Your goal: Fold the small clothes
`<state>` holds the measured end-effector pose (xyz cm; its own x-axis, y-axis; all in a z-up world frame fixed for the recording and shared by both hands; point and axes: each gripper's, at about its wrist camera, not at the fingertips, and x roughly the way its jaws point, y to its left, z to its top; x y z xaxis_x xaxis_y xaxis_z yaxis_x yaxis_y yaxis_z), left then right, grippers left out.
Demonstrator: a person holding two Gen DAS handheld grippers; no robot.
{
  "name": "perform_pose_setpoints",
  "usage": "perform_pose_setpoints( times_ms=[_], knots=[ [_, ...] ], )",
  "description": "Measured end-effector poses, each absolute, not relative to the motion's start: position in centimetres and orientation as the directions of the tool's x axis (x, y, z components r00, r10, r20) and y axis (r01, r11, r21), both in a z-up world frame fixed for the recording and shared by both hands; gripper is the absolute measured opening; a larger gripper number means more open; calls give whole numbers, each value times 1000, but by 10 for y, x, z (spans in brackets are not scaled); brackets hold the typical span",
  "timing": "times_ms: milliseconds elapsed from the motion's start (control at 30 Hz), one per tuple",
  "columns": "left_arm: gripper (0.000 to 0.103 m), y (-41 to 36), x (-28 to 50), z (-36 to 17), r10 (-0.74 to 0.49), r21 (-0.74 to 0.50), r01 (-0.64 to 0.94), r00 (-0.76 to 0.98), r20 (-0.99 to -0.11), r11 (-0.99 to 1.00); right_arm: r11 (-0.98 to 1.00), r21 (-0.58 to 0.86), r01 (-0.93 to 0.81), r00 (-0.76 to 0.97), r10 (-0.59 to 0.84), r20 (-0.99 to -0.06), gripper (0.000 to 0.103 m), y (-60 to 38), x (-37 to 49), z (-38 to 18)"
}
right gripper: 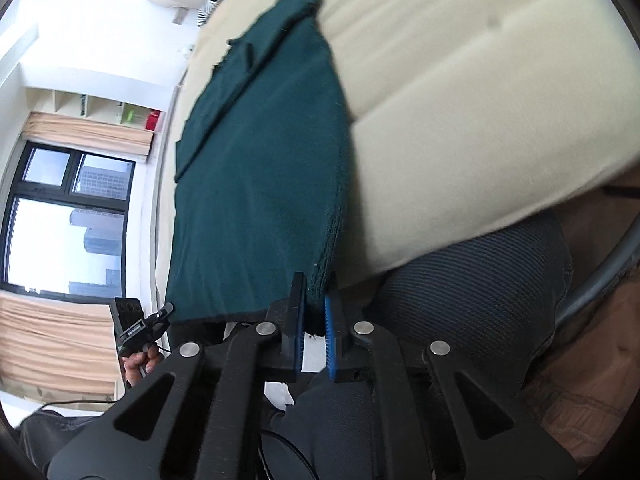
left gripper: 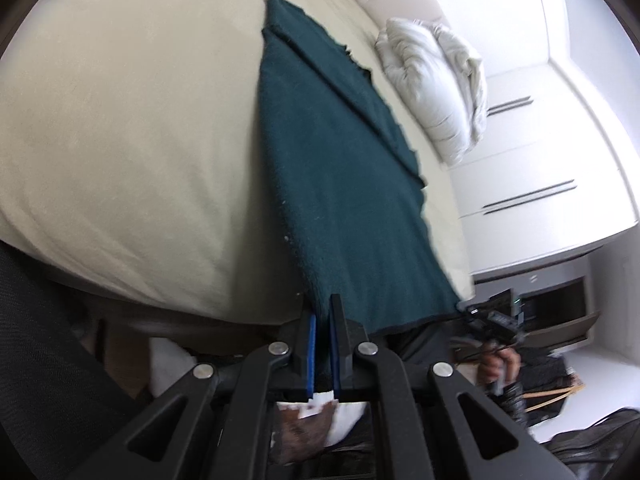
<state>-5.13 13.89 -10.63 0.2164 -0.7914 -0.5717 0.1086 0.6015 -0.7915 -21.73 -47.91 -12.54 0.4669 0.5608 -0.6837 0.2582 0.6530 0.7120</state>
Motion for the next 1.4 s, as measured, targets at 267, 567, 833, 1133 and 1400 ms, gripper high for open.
perform_pose_setpoints(
  times_ms=[267,567,833,1133,1400],
  knots=[
    [6,151,-38,-75,-887,-917,101,313,-338,385,622,767,160,604,552,-574,6,-475,-199,-83],
    [6,160,12,-43,-893,-962,129,419,-166,239,563,823,78,754,507,-418,6,-483,-145,-36],
    [6,161,67,-32,-883,-976,123,457,-106,181,578,810,101,803,432,-409,6,-503,-79,-15],
    [6,157,136,-53,-851,-988,46,516,-100,144,601,779,177,825,340,-450,6,-527,10,-23],
    [6,141,200,-71,-840,-988,5,527,-128,153,629,742,232,809,299,-507,6,-541,93,-49]
  ],
)
